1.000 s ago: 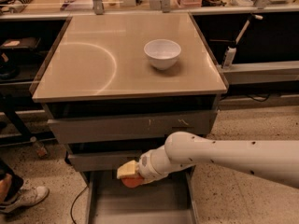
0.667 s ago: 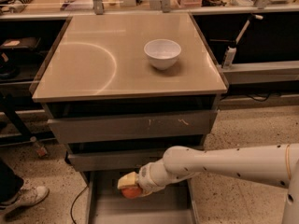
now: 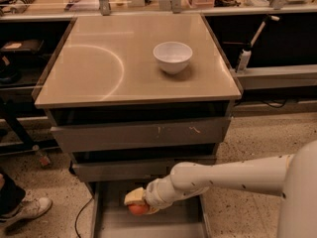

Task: Place apple into bottom drawer

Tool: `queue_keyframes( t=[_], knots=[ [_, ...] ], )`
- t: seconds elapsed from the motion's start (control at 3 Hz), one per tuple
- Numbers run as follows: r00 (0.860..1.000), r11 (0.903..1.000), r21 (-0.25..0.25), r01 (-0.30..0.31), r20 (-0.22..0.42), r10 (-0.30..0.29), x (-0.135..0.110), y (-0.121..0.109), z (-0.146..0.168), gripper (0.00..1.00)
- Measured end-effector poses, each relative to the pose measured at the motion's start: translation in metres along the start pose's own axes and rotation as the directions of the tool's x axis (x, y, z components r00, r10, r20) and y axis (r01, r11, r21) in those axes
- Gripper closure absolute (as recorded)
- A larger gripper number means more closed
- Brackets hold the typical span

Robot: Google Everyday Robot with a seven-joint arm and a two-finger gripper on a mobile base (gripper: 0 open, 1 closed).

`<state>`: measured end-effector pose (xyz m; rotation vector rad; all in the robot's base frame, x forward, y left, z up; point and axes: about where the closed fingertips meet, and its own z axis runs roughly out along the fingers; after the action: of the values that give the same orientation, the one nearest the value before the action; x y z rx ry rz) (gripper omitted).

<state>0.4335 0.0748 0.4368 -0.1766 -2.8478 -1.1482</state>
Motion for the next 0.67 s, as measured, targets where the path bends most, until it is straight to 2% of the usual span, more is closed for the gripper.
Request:
queue_keyframes(
  t=[0.33,0.67],
  knots=[
    [0.995,0.9948,0.012,-0.101,0.008,0.101,-0.009,-0.038,0.043,1.0],
    [0.981,0.9805,0.046,-0.191,-0.031,0.193,-0.006,-0.075,0.089,1.0]
  ],
)
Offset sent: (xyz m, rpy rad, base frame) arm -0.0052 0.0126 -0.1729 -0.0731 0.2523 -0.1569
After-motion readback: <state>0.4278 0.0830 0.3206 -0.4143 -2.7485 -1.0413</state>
